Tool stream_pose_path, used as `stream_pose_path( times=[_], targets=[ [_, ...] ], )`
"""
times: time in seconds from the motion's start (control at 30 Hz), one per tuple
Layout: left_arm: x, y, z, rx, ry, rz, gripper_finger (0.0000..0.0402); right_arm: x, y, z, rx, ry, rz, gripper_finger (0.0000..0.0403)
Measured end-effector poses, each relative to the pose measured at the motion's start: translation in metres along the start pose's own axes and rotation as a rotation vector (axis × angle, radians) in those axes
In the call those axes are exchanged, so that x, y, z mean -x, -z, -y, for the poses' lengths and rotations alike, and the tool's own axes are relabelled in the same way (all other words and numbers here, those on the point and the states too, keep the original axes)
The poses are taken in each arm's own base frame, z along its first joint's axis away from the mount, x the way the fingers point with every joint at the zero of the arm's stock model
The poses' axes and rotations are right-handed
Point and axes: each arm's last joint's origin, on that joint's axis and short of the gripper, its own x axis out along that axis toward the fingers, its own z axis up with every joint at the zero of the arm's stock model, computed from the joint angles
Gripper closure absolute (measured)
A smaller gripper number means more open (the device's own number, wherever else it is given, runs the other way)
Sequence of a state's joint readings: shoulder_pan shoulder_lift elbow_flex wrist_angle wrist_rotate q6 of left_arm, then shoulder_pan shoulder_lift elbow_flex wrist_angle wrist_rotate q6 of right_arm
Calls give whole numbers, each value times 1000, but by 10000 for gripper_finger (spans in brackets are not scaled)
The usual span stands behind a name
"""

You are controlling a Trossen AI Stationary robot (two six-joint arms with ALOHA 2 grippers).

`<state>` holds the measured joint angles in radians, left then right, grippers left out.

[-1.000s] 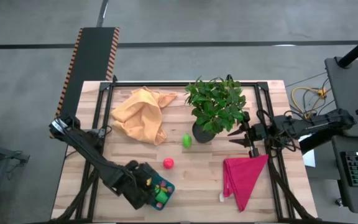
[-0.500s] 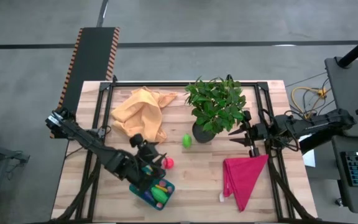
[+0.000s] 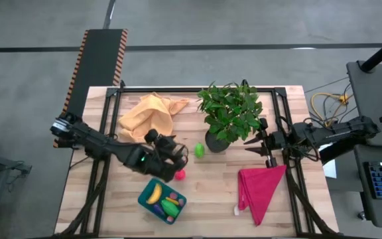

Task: Pick and placing Produce into tupperware
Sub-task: Put the green melon into the blue bin

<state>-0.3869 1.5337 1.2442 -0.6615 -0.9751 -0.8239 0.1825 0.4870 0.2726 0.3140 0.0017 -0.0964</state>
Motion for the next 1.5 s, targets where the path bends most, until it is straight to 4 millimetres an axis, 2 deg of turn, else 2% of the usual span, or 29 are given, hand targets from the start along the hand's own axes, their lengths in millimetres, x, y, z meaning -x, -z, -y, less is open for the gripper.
stream_pose_path(
  times=[0.1,0.27,0.53,0.8,1.0,1.17,1.33,1.5],
  targets=[
    [-12,-6,-3,50,6,-6,162,0,1,0,-13,-1,-11,322],
    [-22,-16,-3,-124,51,3,162,0,1,0,-10,-1,-11,316],
    [-23,-29,5,-274,91,108,162,0,4,0,-44,-3,-42,319],
    [-33,-27,0,-82,90,84,162,0,8,-1,-76,-6,-85,318],
    [-55,-9,4,-96,52,94,157,1,10,-1,-72,-9,-102,301],
    [-71,2,8,-149,0,75,125,1,10,-1,-62,-17,-105,282],
    [-79,6,10,13,4,60,79,1,10,-1,-62,-16,-108,263],
    [-83,13,14,243,31,25,75,1,10,-1,-61,-11,-108,250]
  ],
)
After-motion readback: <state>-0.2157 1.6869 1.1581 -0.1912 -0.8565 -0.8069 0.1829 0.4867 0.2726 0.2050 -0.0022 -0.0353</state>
